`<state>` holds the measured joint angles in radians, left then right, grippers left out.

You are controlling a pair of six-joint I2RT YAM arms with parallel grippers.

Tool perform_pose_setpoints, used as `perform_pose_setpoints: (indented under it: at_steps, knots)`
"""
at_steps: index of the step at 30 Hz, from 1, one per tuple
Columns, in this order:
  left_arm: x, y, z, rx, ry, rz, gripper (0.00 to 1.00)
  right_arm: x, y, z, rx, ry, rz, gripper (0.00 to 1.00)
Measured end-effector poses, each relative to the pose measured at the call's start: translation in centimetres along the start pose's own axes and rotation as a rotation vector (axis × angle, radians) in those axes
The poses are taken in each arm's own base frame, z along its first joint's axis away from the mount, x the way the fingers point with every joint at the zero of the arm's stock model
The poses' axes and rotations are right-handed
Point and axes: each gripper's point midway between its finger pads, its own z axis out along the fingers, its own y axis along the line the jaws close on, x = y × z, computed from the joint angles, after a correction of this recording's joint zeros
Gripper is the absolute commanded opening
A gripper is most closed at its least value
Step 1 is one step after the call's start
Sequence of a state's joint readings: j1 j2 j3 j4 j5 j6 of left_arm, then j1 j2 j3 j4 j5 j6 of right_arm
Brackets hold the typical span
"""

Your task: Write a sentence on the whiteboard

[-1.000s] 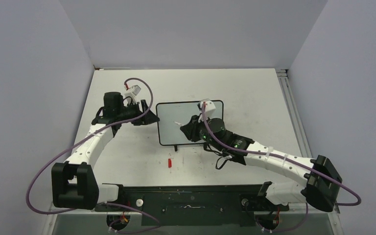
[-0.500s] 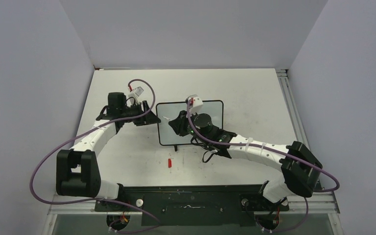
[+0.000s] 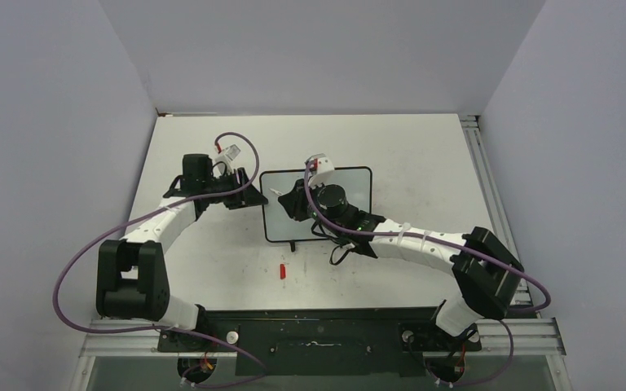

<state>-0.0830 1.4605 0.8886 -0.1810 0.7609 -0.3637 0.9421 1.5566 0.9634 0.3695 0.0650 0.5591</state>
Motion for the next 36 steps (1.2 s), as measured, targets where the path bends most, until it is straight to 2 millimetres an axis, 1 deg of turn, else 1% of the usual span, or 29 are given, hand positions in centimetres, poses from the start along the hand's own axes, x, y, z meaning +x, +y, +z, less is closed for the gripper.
perform_pose_setpoints:
  at_steps: [10,18,25,36]
  knots:
    - [0.2,0.3,0.3,-0.002,0.009,-0.011,0.34,-0.4,-0.1,0.6,0.012,-0.02,0.002,0.05]
    - [0.5,0.3,0.6,-0.001,0.02,-0.012,0.28,-0.6,-0.3,0.8,0.026,-0.034,0.002,0.05]
    - [0.6,0.3,0.7,-0.002,0.025,-0.01,0.24,-0.1,-0.7,1.2,0.037,-0.028,0.0,0.05]
    - [0.8,0.3,0.9,-0.003,0.033,-0.004,0.21,-0.1,-0.9,1.6,0.05,-0.035,-0.003,0.05]
